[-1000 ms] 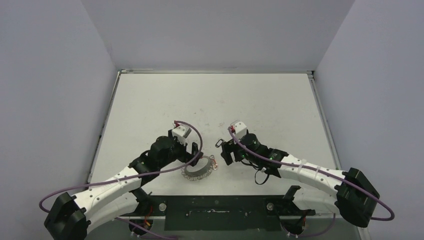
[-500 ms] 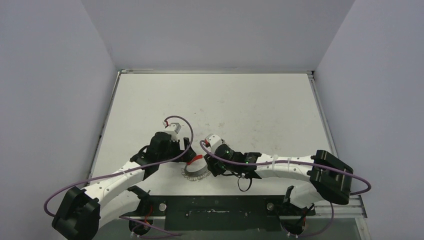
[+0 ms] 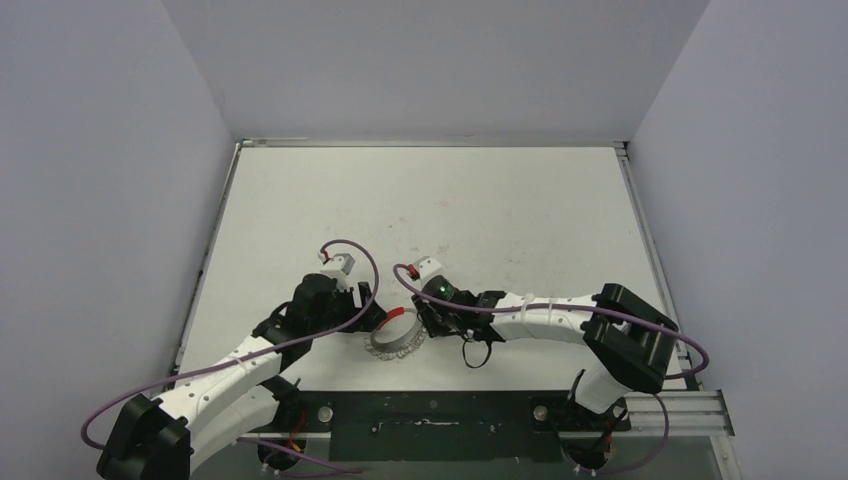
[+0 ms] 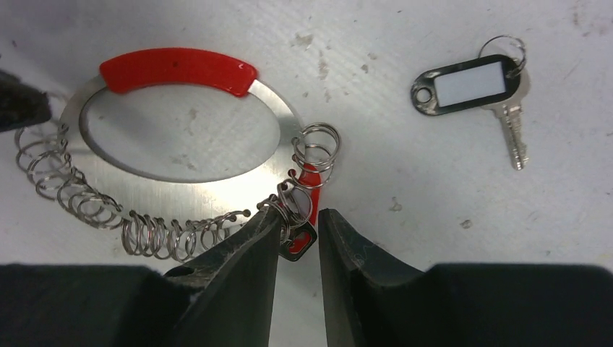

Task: Put the keys on the keyring
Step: Adjust the keyring at the center of the board.

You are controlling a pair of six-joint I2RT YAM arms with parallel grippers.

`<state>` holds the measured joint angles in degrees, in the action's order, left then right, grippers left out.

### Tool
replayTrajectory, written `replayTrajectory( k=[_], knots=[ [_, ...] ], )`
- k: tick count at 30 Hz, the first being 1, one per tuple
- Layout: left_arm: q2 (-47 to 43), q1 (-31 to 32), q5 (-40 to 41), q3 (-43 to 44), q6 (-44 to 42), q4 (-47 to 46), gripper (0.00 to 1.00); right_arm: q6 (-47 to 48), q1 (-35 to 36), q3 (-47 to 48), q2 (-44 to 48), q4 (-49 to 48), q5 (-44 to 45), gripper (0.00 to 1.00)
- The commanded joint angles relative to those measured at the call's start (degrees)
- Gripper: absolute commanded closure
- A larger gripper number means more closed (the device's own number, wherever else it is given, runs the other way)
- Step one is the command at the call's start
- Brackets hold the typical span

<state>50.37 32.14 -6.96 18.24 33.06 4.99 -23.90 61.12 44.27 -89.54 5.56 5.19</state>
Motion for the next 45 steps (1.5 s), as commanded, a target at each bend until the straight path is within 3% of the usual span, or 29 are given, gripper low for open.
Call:
replayTrajectory(
  k=[1,10,15,21,37,45],
  knots=[
    [-1.19,-0.32,-1.74,-0.23,1.43,-1.95,0.30,0.19,-2.55,3.77,-1.69,0.42,0.39,0.71],
    [-0.12,-0.32,-7.74,-0.70,3.19,-9.10,0.48,-0.07,-2.16,1.83,2.74,-1.61,-4.75,0.63],
    [2.23,-0.08,-12.44,-2.73,6.15,-19.72,0.60,-1.74,-1.87,-0.41,6.38,-2.10,-4.75,0.69],
    [7.97,2.51,-13.55,-1.66,6.81,-25.70,0.67,-1.82,-1.93,-2.87,8.53,-2.45,-5.94,0.77],
    [26.33,14.61,-5.04,5.75,4.70,-25.69,0.80,-2.25,-1.79,-3.48,4.86,-3.27,-5.37,0.75],
    [29.50,17.04,0.87,7.50,1.93,-17.62,0.97,-1.05,-1.75,-3.38,5.58,-3.50,-5.37,0.76]
  ],
)
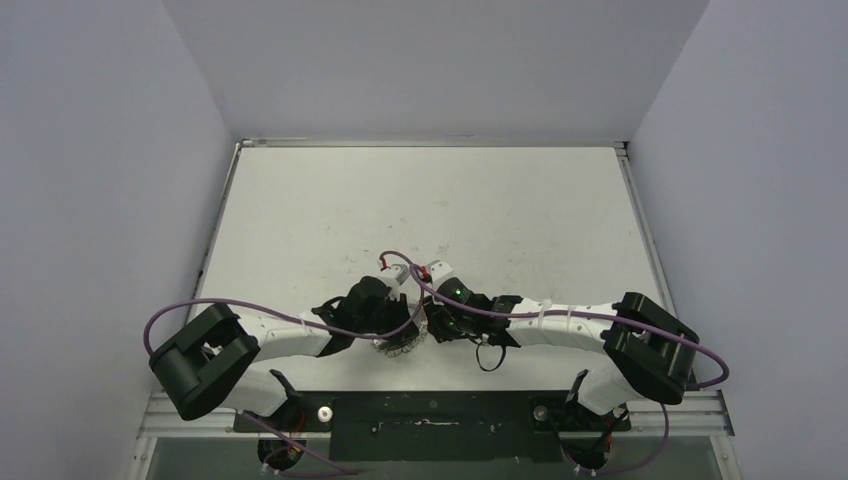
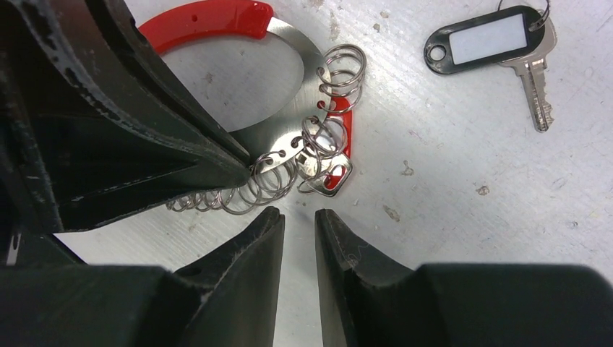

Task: Put the keys on the keyring
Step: Adjust the keyring at the center of the board.

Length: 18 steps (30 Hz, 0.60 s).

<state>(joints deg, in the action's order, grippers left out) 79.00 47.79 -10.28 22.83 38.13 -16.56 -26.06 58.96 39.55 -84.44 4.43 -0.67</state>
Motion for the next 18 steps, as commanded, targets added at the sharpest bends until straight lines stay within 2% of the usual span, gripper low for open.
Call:
replayTrajectory(
  k=[1,9,14,18],
  knots=[
    [0.89,1.61,4.75,2.98,-3.38,4.61,1.00,1.43,0.38,1.26,0.58,-2.68,0.16,0.76],
    [-2.08,2.22,5.30,1.97,-3.94,4.79,0.99,5.75,2.28,2.17,1.05,-3.37,-1.15,0.69],
    [-8.51,2.19,5.73,0.29,-3.10,4.58,0.86,10.54,3.35,2.11,2.10,-3.65,-0.23,0.60],
    [-14.62,2.05,7.57,-0.92,-3.39,6.38,0.83,12.98,3.55,2.47,2.61,-3.99,-0.29,0.58]
  ],
)
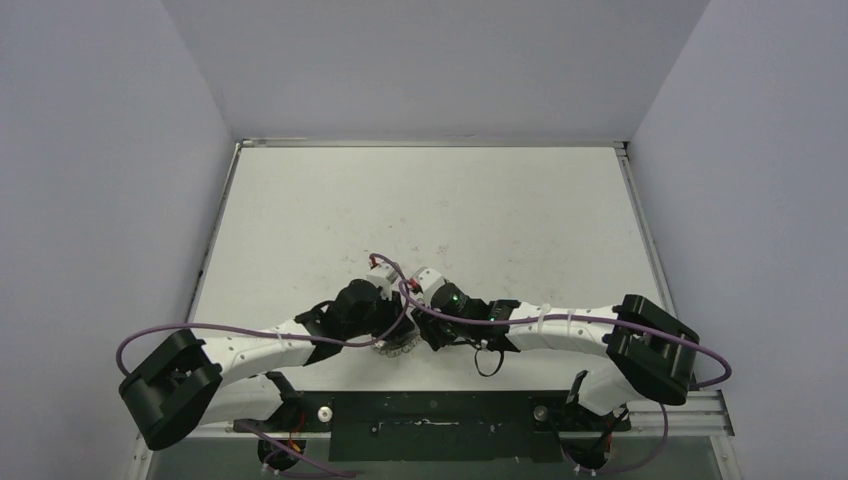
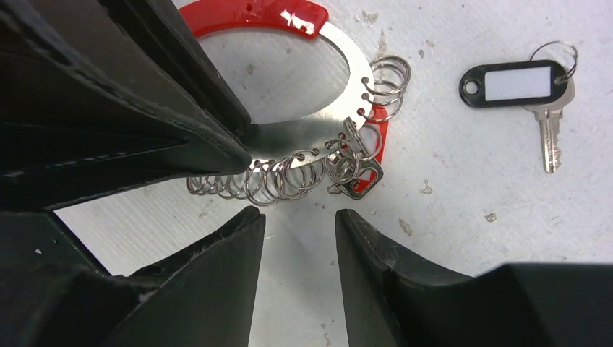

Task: Put the keys on the keyring
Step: Adjust the keyring at the center of the board.

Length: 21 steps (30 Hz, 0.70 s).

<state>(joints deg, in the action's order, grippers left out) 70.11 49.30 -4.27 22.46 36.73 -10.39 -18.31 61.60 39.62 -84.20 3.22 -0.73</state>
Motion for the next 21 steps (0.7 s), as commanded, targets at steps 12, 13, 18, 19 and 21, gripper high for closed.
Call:
replayTrajectory(
  k=[12,13,18,19,21],
  knots=[
    [-14.35,-0.15,5.42,-3.43,-2.39,3.84,0.77,3.14,1.20,8.64,-5.95,0.64,3.16,0.61],
    [-14.59,-0.21,5.61,-3.47,-2.42,4.15,0.76,3.04,1.21,8.94,-6.69,1.14,3.16,0.61],
    [-15.69,-0.43,7.15,-3.62,-2.50,5.81,0.69,2.30,1.62,10.24,-9.33,3.90,4.19,0.68],
    [-15.95,-0.51,7.49,-3.77,-2.49,5.94,0.67,2.22,1.79,10.34,-9.53,4.40,4.58,0.69],
    [-16.77,-0.56,8.08,-4.04,-2.40,6.14,0.65,2.28,2.21,10.58,-9.81,5.25,5.58,0.69]
  ],
)
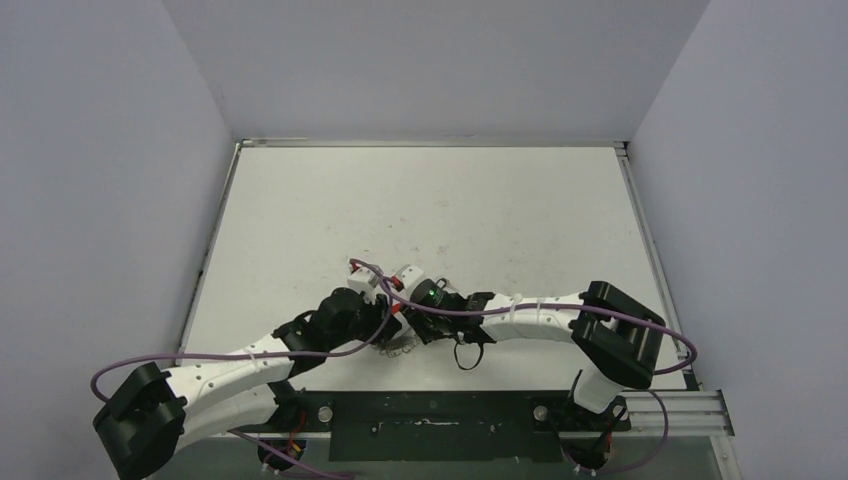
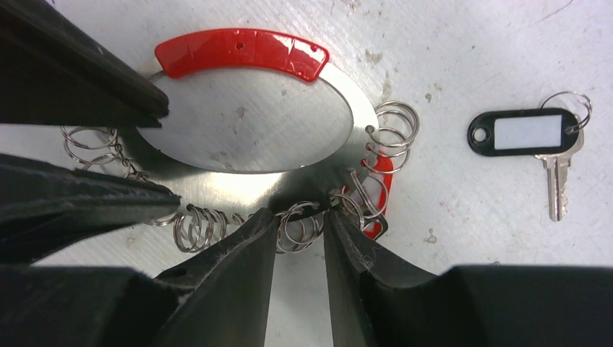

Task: Put the keys on the keyring
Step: Adjust the keyring at the center of the board.

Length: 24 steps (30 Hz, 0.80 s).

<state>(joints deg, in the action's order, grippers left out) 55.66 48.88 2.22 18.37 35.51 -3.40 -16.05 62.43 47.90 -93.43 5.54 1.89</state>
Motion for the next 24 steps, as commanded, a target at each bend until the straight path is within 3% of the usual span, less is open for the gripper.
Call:
replayTrajectory(
  k=[1,8,16,24],
  knots=[
    [-2.85,-0.19,1.84,-0.10,-1.18,-0.63,0.64,0.16,1.65,2.43,-0.70,3.26,2.98,0.69],
    [-5.24,-0.45,3.56,-1.12,-0.80,-0.25,0.56,0.45,3.09,3.65,-1.93,4.96,4.47,0.68],
    [-5.29,-0.67,3.67,-1.22,-0.60,0.00,0.56,0.85,3.18,4.92,-2.37,6.96,6.45,0.93],
    [-4.22,-0.72,3.01,-1.54,-0.61,-0.64,0.56,0.57,1.98,5.19,-0.18,6.80,7.56,1.00]
  ],
)
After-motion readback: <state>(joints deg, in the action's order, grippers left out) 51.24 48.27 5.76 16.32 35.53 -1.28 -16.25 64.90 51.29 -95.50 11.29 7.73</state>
